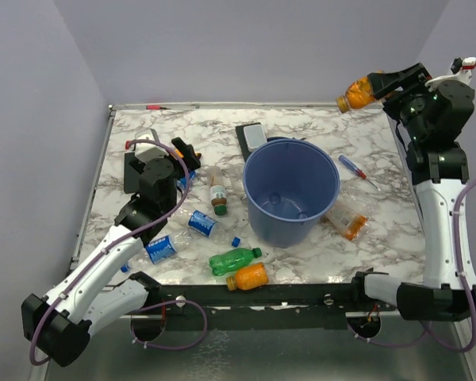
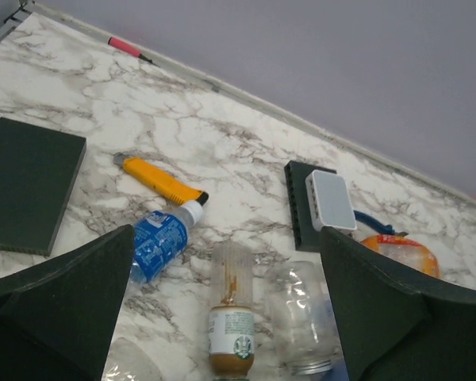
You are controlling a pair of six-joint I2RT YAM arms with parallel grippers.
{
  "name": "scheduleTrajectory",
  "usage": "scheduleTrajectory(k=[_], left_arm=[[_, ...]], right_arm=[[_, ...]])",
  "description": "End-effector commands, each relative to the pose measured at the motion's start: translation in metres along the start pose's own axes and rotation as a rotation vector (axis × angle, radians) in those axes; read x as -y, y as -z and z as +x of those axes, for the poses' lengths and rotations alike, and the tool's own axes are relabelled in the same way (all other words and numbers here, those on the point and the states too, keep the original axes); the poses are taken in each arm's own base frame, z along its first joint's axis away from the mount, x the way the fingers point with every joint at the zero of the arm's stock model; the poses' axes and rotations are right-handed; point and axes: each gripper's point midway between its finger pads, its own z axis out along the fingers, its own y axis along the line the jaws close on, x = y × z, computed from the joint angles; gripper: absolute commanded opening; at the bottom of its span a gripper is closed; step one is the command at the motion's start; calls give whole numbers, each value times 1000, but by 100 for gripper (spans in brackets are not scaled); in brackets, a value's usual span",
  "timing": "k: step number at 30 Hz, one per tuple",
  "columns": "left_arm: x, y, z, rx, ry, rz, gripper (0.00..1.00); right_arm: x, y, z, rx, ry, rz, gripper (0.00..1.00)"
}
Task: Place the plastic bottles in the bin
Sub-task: Place the plastic bottle in the trash bin.
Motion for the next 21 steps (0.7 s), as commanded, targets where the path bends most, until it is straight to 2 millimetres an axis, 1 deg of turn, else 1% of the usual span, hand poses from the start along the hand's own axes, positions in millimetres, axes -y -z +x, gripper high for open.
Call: scheduleTrajectory(k=[1,2,3,4,6,8,10,12,15,17,18,21], left_arm=[[33,17,-71,122,159,101,99],[44,20,-81,129,173,145,99],[57,23,-92,140,185,205,99],[72,28,-102,146,188,273,99],[106,38,-115,134,161,436,99],[140,57,-126,116,127,625,99],[171,80,-130,91,96,824,99],[197,108,-126,45,67,1034,99],[225,147,-110,-86,85,1321,99],[238,159,-94,-195,126,1419,99],[244,163,-83,-253,129,1456,99],[259,170,-57,-357,126,1510,99]], right_arm=[[-78,46,1,-57,-12,-372,31],[-98,59,7,-96,0,-478,32],[-113,70,11,-129,14,-564,32],[-132,84,22,-176,30,-652,32],[-157,108,38,-249,67,-775,32],[-172,130,51,-306,100,-868,32],[-179,150,63,-342,119,-939,32],[-179,165,72,-367,138,-979,32],[-172,176,87,-395,156,-1001,33],[-168,179,96,-404,159,-1015,33],[-166,179,99,-398,162,-1011,33],[-162,175,109,-377,175,-981,33]])
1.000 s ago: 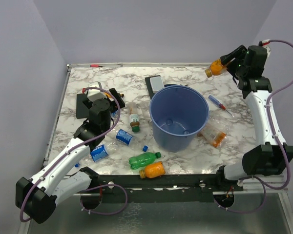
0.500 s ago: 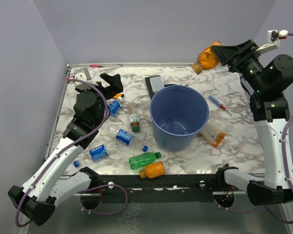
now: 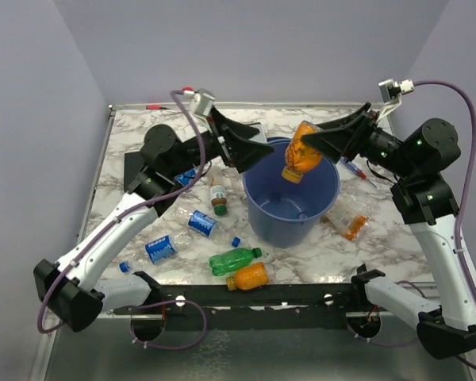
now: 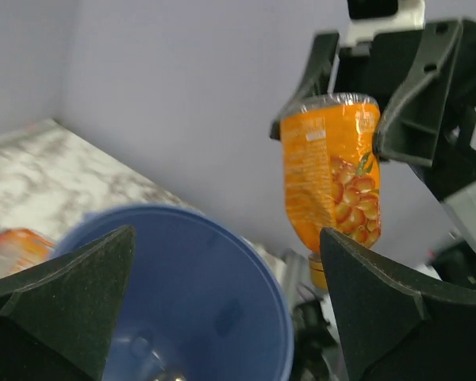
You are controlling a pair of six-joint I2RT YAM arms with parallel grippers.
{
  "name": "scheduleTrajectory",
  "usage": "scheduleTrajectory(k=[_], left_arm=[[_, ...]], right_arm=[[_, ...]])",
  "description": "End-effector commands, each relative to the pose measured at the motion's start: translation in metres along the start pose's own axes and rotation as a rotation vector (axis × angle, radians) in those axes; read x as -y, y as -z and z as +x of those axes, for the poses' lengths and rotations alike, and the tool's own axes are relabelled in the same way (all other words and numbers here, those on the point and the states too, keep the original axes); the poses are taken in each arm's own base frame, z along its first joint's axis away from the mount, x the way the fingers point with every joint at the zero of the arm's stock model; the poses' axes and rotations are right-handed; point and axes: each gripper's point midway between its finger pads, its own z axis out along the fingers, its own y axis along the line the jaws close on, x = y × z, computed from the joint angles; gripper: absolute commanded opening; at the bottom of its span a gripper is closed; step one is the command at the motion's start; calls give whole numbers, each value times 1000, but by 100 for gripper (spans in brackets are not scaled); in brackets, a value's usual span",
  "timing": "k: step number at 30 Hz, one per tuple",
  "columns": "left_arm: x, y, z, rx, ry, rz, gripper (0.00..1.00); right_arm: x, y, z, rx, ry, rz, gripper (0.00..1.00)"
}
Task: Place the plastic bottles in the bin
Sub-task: Place the plastic bottle in the trash bin.
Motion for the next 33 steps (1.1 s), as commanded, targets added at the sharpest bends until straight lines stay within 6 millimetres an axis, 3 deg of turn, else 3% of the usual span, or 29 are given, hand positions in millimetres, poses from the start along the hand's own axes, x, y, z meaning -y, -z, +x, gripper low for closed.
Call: scheduleTrajectory(k=[1,4,10,14,24,33], left_arm=[[50,-11,50,-216,104,287,99],[58,-18,65,-251,93,312,99],[62,-20,72,-264,70,324,99],[63,-17,66,-234,40,316,99],[89,4,22,-31,6,355,99],[88,-14,42,-108,128,385,99]], right_arm=[[0,-3,13,2,56,-9,33],[1,-6,18,6,61,-3,33],[5,-10,24,23,65,-4,32],[12,-7,18,87,83,41,30],[8,4,0,281,58,22,28],[-14,0,-11,364,32,-105,27]])
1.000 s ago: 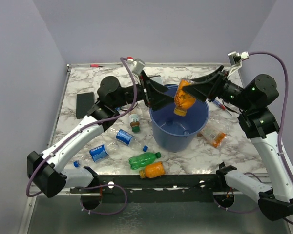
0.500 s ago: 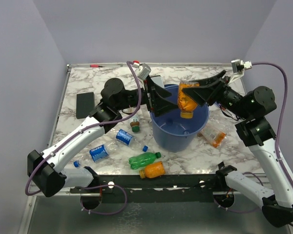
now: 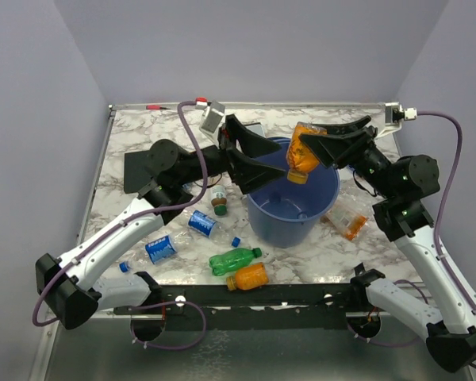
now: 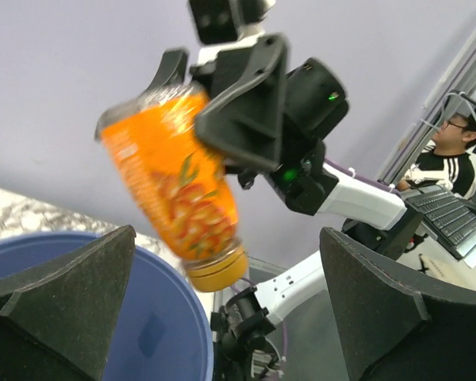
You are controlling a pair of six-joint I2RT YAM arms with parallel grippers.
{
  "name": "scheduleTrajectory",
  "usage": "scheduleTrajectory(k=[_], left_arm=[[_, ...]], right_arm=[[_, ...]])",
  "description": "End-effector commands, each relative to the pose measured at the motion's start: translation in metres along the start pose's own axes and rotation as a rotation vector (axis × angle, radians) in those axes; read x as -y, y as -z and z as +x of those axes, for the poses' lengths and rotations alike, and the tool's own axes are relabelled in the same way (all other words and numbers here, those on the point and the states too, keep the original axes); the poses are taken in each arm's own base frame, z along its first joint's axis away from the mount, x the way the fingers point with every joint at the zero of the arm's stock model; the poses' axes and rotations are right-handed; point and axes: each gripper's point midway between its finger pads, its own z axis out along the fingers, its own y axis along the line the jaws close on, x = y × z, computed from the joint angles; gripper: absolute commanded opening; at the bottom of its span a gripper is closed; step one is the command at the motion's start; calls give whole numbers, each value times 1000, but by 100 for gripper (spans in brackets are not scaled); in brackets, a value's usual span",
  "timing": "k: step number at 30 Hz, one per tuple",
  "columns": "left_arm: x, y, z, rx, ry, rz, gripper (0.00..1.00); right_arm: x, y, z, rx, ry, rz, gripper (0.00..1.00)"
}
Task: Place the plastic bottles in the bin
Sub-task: Place the plastic bottle in the trash bin.
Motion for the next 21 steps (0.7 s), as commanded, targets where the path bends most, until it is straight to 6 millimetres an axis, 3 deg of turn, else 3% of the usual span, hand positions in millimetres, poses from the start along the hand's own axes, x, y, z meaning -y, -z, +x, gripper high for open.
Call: scheduleTrajectory(k=[1,13,16,21], left_arm=[[-2,-13,16,-41,81,27,99],[4,-26,33,-89,126,69,95],[5,-29,37,-102,133,78,84],[3,-31,38,-111,134,76,51]], right_arm=[[-27,-5,-24,111,9,-99,27],[-26,-11,-16,118,12,-84,27],[-27,-13,-16,121,13,-82,27],[-29,-17,-12,109,15,-86,27]])
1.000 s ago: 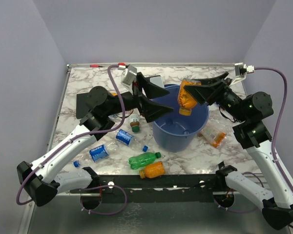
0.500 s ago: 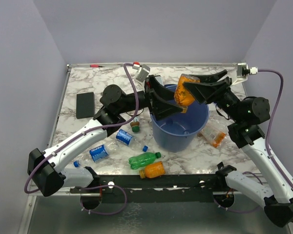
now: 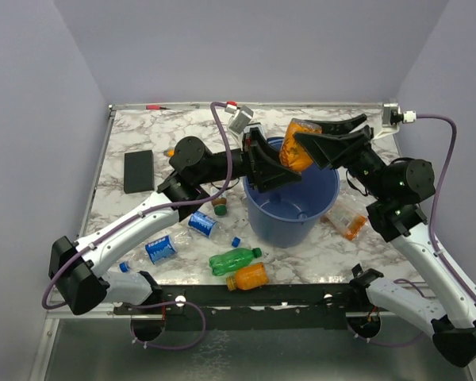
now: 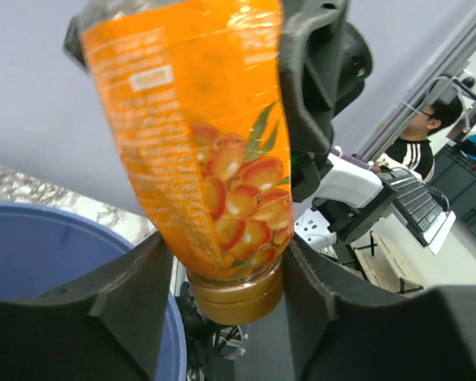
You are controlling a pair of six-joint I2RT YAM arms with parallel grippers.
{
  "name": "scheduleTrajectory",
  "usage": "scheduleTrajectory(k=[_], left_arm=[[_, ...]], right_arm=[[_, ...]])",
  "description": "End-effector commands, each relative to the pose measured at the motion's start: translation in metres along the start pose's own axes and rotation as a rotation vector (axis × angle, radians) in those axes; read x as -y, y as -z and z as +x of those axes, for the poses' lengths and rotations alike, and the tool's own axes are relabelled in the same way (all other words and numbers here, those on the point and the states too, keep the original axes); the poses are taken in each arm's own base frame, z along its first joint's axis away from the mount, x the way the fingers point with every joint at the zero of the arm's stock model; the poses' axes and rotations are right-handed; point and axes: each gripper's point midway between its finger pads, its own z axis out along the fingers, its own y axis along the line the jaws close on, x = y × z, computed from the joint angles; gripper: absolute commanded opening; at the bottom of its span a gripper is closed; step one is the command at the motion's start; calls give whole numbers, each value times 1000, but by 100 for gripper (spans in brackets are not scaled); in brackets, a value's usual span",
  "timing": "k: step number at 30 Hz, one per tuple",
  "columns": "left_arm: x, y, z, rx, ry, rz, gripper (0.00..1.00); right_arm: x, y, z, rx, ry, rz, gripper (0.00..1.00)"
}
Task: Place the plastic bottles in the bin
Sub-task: Place the plastic bottle in the trash bin.
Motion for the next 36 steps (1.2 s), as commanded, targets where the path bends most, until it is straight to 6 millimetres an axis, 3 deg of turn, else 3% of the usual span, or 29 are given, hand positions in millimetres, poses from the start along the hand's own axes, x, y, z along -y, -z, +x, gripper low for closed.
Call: scheduleTrajectory(k=[1,3,8,9,12,16,23,30,36], left_arm=[[11,-4,-7,-4,-27,41,45],[10,-3,-8,1,-39,29,32],[3,2,-17,34,-93,-49,1],[1,4,-20,40,-110,-74,0],[-10,11,-25,38,-179,-168,0],[-32,28,-32,1,-284,-352,0],[-78,64,-46,-66,-434,-681,0],[-104,77,-49,-180,-523,-843,0],[-113,72,-41,-226,-524,-879,0]], right_arm=[[0,-4,-2,21,26,3,28],[-1,-4,0,9,21,4,35],[-6,-6,6,-88,2,14,92],[-6,-4,6,-104,5,25,99],[-6,7,3,-149,33,93,100],[-4,36,-19,-127,108,237,100],[28,120,-58,30,216,625,100],[58,178,-39,83,191,810,100],[55,183,-27,39,208,768,100]])
